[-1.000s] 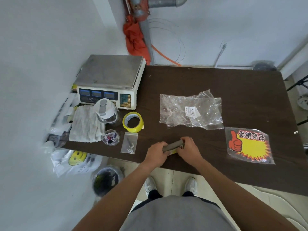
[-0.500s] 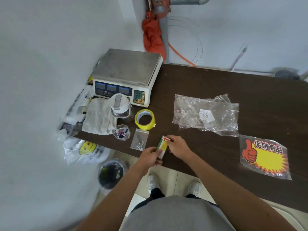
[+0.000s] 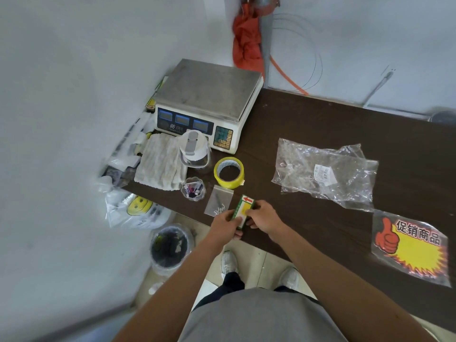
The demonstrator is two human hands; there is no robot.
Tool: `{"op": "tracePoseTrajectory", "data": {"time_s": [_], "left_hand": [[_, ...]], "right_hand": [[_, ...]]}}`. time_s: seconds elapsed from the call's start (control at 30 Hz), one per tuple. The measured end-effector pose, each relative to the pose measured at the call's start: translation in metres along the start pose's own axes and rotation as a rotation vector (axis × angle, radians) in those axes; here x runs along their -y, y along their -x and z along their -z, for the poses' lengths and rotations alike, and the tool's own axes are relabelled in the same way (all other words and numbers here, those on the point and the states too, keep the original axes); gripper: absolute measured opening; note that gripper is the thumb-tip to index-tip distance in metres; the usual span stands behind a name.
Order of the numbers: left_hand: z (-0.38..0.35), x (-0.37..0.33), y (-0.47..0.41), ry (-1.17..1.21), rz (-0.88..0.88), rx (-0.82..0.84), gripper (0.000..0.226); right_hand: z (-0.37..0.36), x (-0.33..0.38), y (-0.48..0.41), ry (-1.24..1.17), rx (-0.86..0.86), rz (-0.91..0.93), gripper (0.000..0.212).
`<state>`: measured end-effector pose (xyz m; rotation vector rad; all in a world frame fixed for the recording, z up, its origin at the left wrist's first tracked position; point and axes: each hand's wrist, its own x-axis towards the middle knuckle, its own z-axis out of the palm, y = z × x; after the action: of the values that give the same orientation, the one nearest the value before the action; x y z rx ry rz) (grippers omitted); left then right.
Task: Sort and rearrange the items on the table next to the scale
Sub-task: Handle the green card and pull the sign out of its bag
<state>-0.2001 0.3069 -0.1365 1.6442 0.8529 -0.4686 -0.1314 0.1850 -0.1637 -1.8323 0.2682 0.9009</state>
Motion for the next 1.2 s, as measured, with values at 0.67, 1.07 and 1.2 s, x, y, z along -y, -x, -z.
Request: {"op": "tracePoseTrajectory", "data": {"time_s": [0.67, 1.07, 1.2], "left_hand": [[0.011, 0.007, 0.000, -0.804, -0.218, -0.104, 0.055], [0.009, 0.006, -0.008, -0.907, -0.267, -0.164, 0.055], [0.010, 0.000, -0.006, -0.891, -0.279, -0.213, 0.058]], "right_hand": [[-0.024, 0.003, 0.001, 0.293, -0.031, 0.038, 0.048], [-0.032, 0.006, 0.002, 0.312, -0.005, 0.051, 0.046], [-0.026, 0.002, 0.002, 0.309, -0.008, 0.047, 0.057]]}}
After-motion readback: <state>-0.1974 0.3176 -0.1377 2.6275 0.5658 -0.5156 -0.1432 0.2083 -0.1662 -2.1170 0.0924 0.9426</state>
